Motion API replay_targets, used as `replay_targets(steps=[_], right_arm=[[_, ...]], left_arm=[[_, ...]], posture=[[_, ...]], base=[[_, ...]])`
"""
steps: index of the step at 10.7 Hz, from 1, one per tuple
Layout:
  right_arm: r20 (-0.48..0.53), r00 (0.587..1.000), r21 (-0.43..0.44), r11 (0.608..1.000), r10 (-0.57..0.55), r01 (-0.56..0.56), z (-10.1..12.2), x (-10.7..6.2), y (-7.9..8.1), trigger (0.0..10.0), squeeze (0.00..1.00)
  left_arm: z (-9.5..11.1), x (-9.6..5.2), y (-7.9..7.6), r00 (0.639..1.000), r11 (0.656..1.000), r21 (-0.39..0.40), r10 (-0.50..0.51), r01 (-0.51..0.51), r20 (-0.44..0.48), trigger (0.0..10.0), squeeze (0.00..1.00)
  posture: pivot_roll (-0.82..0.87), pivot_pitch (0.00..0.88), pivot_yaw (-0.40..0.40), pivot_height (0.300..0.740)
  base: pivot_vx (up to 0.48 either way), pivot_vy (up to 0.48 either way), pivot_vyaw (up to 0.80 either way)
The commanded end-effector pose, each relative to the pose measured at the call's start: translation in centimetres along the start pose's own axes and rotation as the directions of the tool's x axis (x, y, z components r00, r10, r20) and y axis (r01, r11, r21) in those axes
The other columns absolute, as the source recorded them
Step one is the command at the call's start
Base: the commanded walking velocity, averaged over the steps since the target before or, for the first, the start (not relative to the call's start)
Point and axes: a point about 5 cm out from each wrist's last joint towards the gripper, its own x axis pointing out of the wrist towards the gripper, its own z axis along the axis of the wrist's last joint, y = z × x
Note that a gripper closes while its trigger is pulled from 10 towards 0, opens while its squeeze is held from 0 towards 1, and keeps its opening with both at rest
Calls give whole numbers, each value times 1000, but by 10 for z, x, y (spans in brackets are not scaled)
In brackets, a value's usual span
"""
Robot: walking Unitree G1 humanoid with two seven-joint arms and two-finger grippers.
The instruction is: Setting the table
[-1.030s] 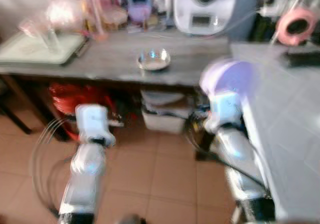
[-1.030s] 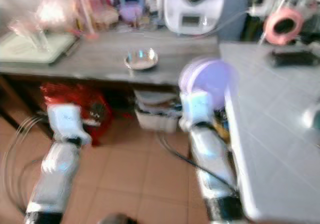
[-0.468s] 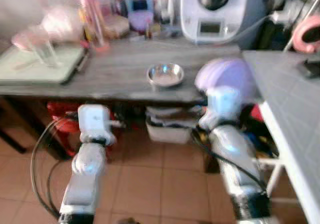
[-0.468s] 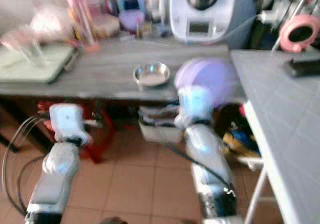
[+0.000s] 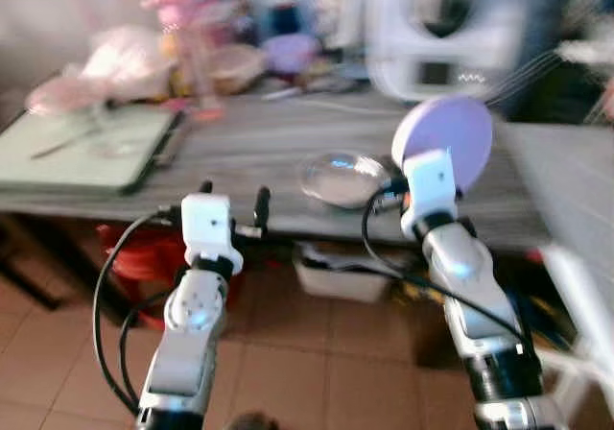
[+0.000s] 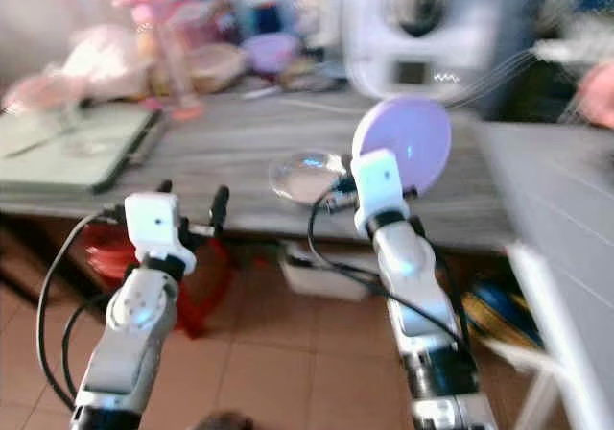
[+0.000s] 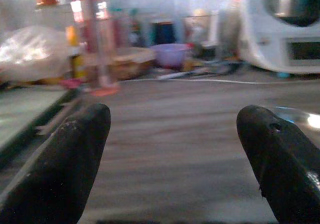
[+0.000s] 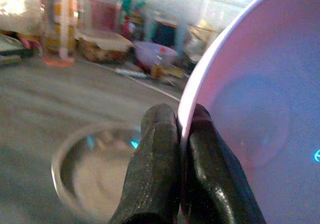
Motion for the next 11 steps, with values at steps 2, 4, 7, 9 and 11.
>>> replay_targets(steps=[2, 4, 7, 9, 11], right_arm=[[44, 998, -1, 999, 43, -43, 9, 4, 8, 10000, 0], [71, 989, -36, 992, 127, -125, 15, 7, 16, 10000, 0], [61, 940, -47, 942, 335, -333, 23, 22, 31, 10000, 0], [62, 883, -99, 884, 464, -457, 37, 33, 37, 10000, 0], [-11, 800, -175, 786, 600, -593, 43, 48, 41, 10000, 0]], left_arm=[[2, 0, 7, 1000, 1000, -7, 27, -27, -3, 10000, 0], [5, 1, 14, 998, 997, -21, 70, -70, 7, 10000, 0], [4, -6, 35, 989, 988, 28, 150, -150, -7, 10000, 0], [-4, -22, 39, 986, 987, 61, 154, -151, -57, 10000, 0], [-8, -35, 37, 984, 988, 62, 150, -144, -99, 10000, 0]], posture=[[22, 0, 47, 740], [32, 0, 50, 740], [61, 21, 52, 740], [90, 66, 47, 740], [114, 99, 42, 740]], base=[[474, 0, 0], [182, 0, 0], [0, 0, 0], [0, 0, 0], [0, 0, 0]])
